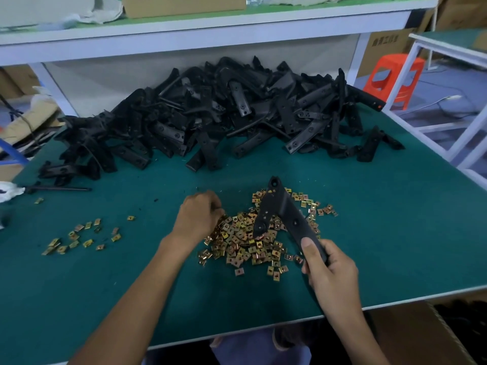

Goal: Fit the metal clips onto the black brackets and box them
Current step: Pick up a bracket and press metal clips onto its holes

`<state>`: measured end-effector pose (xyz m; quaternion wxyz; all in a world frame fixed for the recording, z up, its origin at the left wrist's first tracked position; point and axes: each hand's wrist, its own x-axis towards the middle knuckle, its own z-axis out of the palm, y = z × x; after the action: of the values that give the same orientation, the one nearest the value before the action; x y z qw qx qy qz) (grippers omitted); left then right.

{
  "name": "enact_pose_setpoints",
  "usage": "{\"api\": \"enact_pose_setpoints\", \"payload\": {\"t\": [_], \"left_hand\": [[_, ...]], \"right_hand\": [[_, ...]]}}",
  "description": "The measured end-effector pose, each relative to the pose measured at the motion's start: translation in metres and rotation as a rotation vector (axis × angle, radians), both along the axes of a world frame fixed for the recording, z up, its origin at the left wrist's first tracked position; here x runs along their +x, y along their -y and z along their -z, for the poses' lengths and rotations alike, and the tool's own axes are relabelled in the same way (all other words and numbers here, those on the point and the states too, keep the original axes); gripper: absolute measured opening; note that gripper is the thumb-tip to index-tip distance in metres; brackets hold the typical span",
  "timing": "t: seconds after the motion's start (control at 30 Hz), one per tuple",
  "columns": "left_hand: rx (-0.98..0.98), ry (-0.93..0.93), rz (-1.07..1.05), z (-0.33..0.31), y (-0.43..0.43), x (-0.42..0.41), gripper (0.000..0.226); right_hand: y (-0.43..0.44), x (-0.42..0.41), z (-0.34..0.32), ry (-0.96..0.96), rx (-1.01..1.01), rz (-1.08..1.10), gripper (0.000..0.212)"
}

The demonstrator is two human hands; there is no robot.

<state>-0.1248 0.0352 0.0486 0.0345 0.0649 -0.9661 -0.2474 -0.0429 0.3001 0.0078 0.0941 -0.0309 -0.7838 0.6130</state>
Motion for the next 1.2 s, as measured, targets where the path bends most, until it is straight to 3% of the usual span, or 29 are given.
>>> {"api": "enact_pose_setpoints", "payload": {"t": [0.2,0.4,0.6,1.2], "left_hand": [[0.346,-0.035,-0.022,-0.023,0.002,0.015,0.003],[0.771,-0.063,0.043,-0.048,-0.011,0.044,0.024],[1.087,-0.015,0.013,-0.059,-0.024,0.056,0.013],[1.185,0.14,-0.018,-0.052,-0.049,0.063,0.005]], "right_hand": [[0.0,0.0,-0.001,-0.02,0.012,-0.003,0.046],[0.001,0.0,-0.001,-0.043,0.028,0.01,0.045],[0.001,0.001,-0.001,-0.014,-0.011,0.002,0.046],[0.0,0.0,0.001,-0.02,0.016,-0.039,0.043]]}}
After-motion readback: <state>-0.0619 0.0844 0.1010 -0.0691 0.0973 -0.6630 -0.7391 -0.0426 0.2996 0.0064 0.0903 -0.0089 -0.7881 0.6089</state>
